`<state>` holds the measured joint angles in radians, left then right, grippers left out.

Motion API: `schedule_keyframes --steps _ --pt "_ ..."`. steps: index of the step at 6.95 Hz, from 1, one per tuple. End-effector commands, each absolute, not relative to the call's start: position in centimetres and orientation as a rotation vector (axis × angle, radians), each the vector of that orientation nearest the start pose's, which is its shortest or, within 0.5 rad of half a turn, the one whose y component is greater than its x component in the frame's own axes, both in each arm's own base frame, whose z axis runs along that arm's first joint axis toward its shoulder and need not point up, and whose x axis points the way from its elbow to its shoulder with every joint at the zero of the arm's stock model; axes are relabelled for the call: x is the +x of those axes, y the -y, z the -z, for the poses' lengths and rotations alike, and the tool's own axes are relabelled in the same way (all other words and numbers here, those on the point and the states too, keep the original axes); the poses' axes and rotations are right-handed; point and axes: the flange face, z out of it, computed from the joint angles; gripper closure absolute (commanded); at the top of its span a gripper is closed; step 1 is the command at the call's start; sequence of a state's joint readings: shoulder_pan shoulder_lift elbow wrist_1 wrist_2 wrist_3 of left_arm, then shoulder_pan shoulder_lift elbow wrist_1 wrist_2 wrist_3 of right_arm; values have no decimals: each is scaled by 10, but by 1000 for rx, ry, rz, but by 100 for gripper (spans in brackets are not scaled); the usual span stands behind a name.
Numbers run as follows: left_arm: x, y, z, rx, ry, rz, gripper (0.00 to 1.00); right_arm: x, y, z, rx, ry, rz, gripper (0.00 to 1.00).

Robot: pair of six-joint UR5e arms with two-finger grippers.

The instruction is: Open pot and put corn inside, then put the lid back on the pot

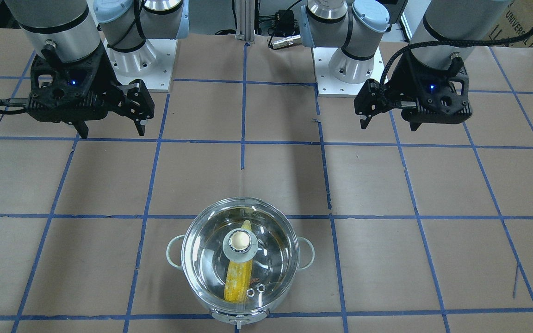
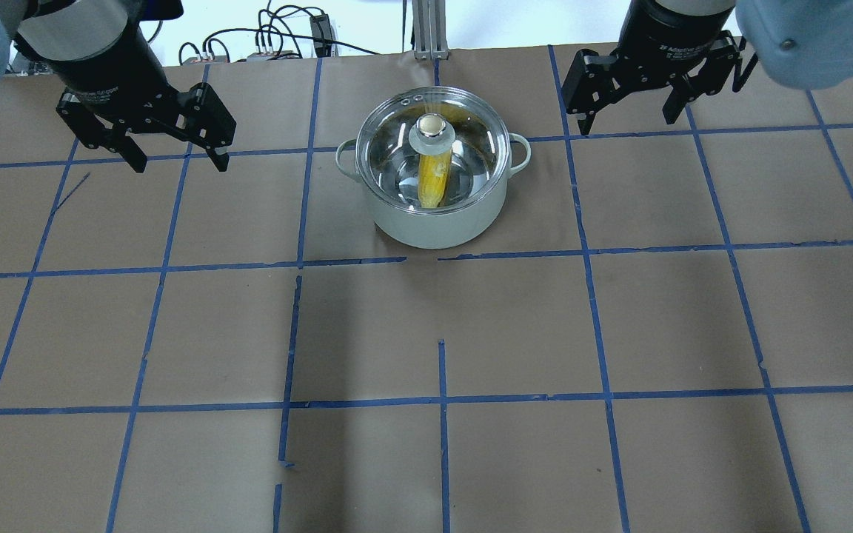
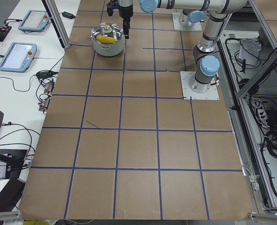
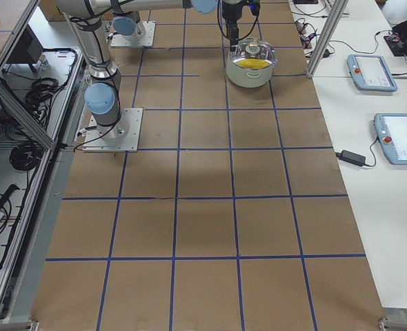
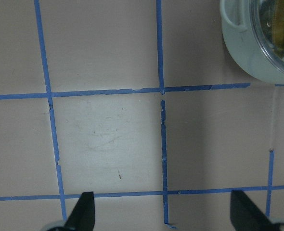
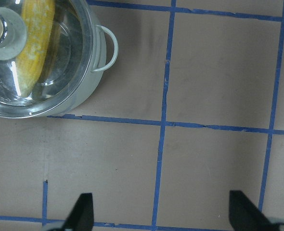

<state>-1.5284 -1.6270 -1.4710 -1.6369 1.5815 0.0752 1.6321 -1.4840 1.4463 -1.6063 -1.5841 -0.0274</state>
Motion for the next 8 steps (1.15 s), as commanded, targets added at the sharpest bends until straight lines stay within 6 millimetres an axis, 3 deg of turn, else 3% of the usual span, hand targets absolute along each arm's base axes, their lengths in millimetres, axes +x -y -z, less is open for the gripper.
schedule_keyframes --steps 1,4,8 --pt "-110 520 -503 50 -3129 -11 0 165 529 -509 -139 -3148 133 0" --pt "-110 520 -504 43 -3129 -8 0 164 530 -518 -139 -3148 165 0" --pt "-110 520 -503 43 -3129 -11 0 155 532 -510 -144 -3153 145 0"
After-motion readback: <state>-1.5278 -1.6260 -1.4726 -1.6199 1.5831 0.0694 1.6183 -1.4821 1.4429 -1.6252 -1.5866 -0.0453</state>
